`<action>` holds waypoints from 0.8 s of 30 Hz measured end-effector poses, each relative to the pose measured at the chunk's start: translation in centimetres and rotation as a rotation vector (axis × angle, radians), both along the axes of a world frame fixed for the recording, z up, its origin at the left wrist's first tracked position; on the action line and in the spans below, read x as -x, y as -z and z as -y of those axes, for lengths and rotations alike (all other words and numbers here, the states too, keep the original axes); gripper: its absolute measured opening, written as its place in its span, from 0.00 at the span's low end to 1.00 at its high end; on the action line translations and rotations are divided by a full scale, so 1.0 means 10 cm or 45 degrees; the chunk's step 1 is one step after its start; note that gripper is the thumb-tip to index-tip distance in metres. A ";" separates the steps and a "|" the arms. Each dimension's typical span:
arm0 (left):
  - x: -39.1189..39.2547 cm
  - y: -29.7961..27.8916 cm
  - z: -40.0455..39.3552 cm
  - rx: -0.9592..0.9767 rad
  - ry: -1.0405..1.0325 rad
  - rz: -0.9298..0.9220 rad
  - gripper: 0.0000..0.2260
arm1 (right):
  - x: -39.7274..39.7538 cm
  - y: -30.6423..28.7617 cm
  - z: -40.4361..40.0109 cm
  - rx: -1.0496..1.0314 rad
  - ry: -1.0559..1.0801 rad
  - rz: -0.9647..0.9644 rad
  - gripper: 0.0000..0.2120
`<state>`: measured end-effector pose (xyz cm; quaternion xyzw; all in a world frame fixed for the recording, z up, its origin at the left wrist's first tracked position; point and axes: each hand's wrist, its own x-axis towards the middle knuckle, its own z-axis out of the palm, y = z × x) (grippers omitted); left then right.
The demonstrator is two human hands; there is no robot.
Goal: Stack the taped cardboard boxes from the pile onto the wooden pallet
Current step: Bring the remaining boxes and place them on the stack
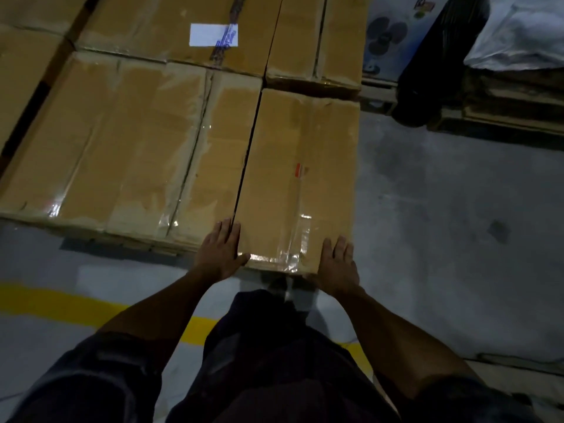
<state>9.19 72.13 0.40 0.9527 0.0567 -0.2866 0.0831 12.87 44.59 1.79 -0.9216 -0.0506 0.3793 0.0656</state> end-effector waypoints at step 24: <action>0.14 -0.07 0.01 -0.292 0.292 0.162 0.29 | 0.04 0.27 0.07 -0.048 -0.037 0.345 0.42</action>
